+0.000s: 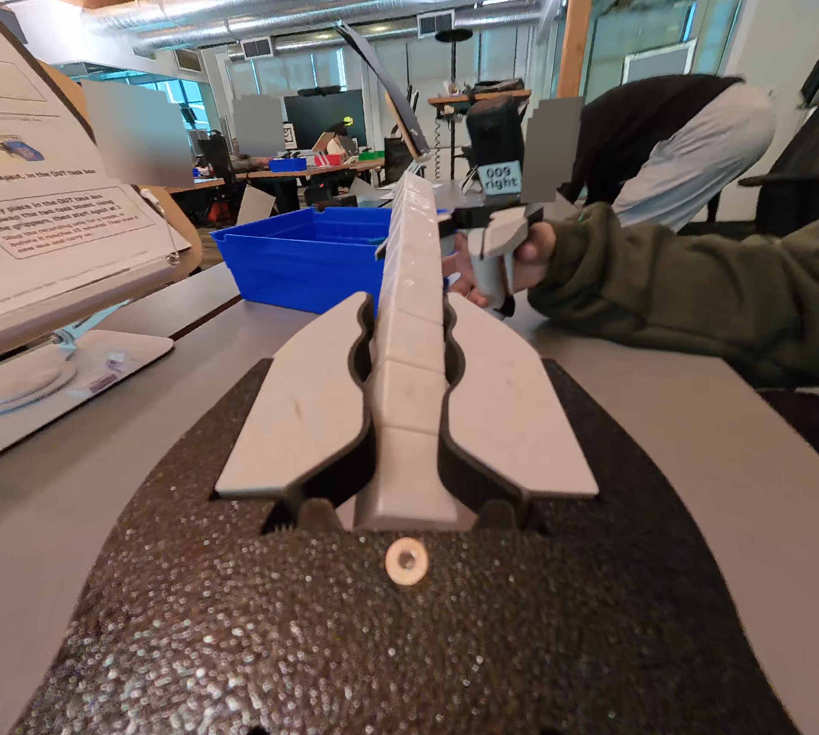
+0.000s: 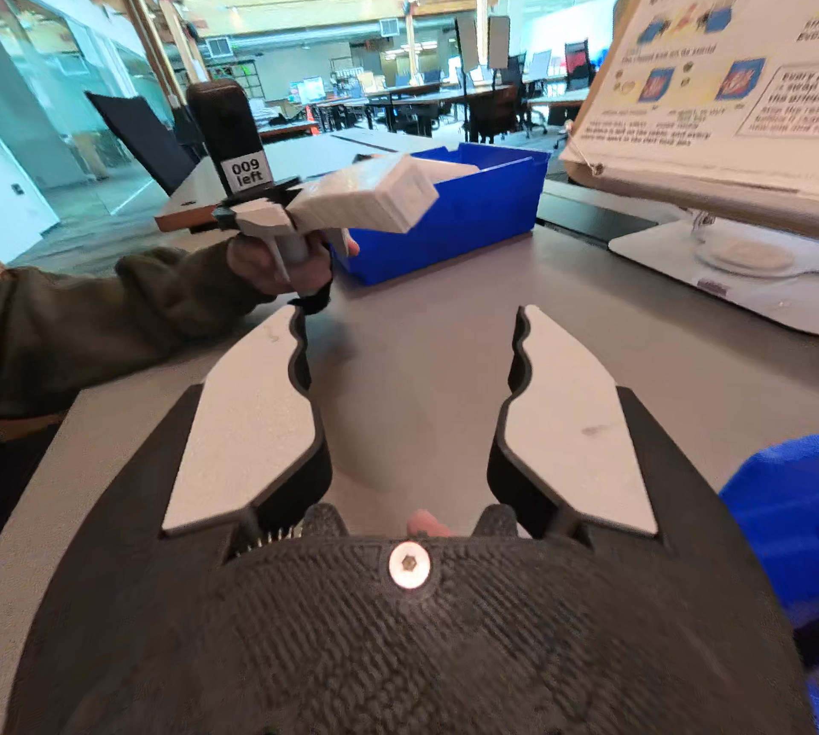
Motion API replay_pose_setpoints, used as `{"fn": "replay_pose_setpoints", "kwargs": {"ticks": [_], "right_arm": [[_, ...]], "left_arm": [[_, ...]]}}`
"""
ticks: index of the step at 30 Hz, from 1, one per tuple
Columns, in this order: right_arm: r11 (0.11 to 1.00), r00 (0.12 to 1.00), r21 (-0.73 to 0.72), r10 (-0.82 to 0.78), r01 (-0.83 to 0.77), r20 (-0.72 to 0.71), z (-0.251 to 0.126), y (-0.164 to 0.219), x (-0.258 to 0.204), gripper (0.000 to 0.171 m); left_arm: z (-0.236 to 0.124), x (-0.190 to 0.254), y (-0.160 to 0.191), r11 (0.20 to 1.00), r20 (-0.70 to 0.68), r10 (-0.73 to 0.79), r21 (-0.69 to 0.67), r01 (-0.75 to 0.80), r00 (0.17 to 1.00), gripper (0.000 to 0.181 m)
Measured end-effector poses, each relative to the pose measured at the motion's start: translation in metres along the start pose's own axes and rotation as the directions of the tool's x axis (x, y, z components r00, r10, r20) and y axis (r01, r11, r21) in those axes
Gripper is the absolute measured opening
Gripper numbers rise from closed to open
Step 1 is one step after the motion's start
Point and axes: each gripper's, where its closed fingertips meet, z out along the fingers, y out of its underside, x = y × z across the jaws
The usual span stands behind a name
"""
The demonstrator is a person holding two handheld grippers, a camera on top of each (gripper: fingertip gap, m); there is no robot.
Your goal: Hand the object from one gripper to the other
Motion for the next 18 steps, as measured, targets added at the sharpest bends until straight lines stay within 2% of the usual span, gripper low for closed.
{"fn": "replay_pose_setpoints", "kwargs": {"ticks": [2,6,8,11,14,16,18], "right_arm": [[0.999,0.999,0.031,0.035,-0.036,0.011,0.01,-0.003,-0.006,0.077],[0.975,0.997,0.223,0.002,-0.019,0.076,0.017,-0.031,-0.032,0.059],[0.965,0.992,0.26,0.003,-0.035,0.124,0.021,-0.037,-0.044,0.058],[0.954,0.973,0.295,-0.019,-0.051,0.23,0.025,-0.041,-0.068,0.048],[0.939,0.976,0.343,-0.059,-0.016,0.208,0.025,-0.046,-0.071,0.029],[0.945,0.971,0.327,-0.072,-0.006,0.226,0.025,-0.046,-0.075,0.028],[0.964,0.971,0.266,-0.078,0.015,0.228,0.025,-0.043,-0.074,0.027]], "left_arm": [[0.004,0.001,-0.004,0.996,-0.012,-0.078,0.036,0.079,0.997,0.028],[0.021,0.019,-0.021,0.934,-0.154,-0.294,0.164,0.318,0.943,0.028],[0.03,0.031,-0.027,0.896,-0.23,-0.354,0.195,0.4,0.906,0.028],[0.042,0.04,-0.022,0.897,-0.236,-0.359,0.182,0.404,0.903,0.029],[0.046,0.048,-0.017,0.915,-0.244,-0.331,0.155,0.373,0.912,0.029],[0.045,0.05,-0.018,0.918,-0.251,-0.31,0.172,0.357,0.917,0.029],[0.045,0.046,-0.016,0.945,-0.195,-0.237,0.181,0.272,0.952,0.029]]}}
